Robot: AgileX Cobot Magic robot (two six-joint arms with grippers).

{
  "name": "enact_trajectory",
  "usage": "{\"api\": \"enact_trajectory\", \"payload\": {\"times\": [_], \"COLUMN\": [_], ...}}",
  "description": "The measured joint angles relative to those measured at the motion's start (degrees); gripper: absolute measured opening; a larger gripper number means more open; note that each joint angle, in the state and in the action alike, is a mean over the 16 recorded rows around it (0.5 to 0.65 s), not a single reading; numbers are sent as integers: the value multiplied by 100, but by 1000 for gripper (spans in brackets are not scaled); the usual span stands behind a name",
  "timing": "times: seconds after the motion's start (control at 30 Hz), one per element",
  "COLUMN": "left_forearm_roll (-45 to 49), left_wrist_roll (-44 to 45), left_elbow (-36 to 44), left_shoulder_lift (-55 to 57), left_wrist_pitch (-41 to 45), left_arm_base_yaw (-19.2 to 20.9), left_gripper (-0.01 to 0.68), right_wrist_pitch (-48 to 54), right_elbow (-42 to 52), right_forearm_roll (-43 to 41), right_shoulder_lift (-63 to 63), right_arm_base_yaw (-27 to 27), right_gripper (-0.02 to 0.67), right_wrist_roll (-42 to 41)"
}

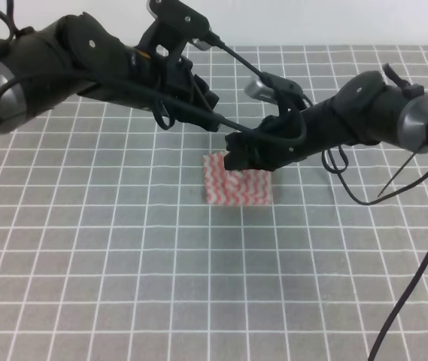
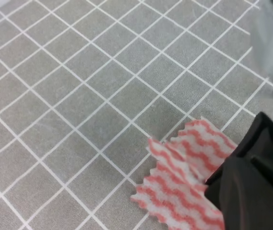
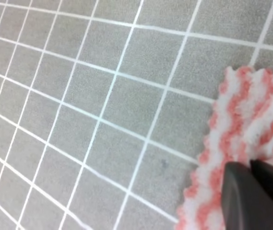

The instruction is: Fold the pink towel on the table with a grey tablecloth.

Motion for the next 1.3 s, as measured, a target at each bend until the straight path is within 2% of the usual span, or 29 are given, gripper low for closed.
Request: {"api": "enact_trajectory", "payload": {"times": [0.5,0.73,1.03,1.3], "left_forearm_roll": [0,2,9,17], "left_wrist_roll": [0,1,5,7], "left_elbow": [0,-1,-2,-3], "left_shoulder_lift": [-3,3,13,17], "left_wrist_pitch": [23,15,42,66], "left_arm_base_yaw": [0,0,0,-1], "left_gripper": [-1,-1,-1,-1], "right_wrist_pitch": [265,343,584,905], "right_elbow": [-60,-60,-61,-42], "right_forearm_roll": [139,379,1034,1018], "right_shoulder_lift": [165,169,168,192], "right_arm_base_yaw": [2,2,-112,-301], "right_gripper": [-1,58,135,69], "right_wrist_roll": [-3,-123,-713,-1051]}}
